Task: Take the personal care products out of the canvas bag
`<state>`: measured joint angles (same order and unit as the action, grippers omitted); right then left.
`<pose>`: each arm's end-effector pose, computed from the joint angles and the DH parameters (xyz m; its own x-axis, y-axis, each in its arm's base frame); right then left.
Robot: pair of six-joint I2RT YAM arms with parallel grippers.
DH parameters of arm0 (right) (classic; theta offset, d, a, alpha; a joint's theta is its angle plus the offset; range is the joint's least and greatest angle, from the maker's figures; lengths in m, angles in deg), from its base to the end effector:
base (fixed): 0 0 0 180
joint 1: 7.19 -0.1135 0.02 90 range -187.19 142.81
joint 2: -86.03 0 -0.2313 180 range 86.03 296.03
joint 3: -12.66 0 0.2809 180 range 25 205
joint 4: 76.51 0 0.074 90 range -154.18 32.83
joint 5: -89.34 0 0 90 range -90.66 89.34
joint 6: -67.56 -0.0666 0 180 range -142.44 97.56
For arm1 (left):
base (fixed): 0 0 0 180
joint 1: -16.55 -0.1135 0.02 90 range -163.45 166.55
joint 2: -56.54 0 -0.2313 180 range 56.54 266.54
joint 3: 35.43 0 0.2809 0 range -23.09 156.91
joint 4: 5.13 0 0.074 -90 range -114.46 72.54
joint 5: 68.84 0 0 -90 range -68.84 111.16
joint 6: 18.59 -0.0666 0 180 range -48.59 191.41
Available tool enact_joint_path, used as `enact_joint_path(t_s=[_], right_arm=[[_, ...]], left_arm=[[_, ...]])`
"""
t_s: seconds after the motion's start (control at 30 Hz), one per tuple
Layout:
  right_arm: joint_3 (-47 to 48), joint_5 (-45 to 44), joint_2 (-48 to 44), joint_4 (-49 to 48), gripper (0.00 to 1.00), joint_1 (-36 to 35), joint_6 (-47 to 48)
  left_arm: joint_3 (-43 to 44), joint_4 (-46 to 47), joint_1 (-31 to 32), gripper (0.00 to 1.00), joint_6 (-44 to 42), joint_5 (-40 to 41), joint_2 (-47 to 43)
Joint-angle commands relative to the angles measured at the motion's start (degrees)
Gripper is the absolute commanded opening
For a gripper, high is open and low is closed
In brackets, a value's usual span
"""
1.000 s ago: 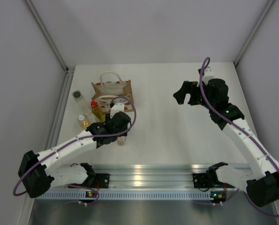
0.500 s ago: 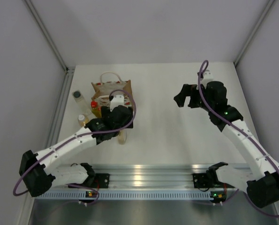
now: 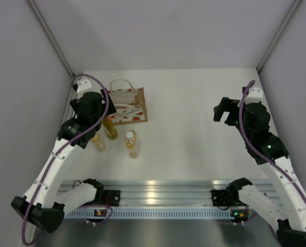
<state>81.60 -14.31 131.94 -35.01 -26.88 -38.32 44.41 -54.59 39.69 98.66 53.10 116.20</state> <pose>0.2399 0.0691 0.3456 -0.3188 0.1683 -0.9327 -0.0306 0.9818 0.1876 0.2719 -0.0779 0.3462 -0.3582 -0.2695 -0.8939 -0.2867 0.9429 -0.1694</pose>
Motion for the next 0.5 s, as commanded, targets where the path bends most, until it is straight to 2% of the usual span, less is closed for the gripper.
enact_joint_path(t_s=[0.0,0.1,0.3,0.47], right_arm=[[-0.3,-5.2,-7.3,5.5,1.00,0.6,3.0],[1.7,-7.6,-11.6,9.3,0.99,0.3,3.8],[6.9,-11.4,-18.0,17.4,0.99,-1.6,5.9],[9.7,-14.6,-20.7,23.3,0.99,-1.6,8.4]], left_arm=[[2.1,-6.5,-3.3,0.98,-4.0,4.1,-7.3],[1.6,-10.9,-4.1,0.98,-5.3,6.5,-12.8],[1.7,-19.8,-4.0,0.99,-5.5,5.7,-24.2],[2.5,-25.4,-3.9,0.99,-8.1,1.9,-32.6]])
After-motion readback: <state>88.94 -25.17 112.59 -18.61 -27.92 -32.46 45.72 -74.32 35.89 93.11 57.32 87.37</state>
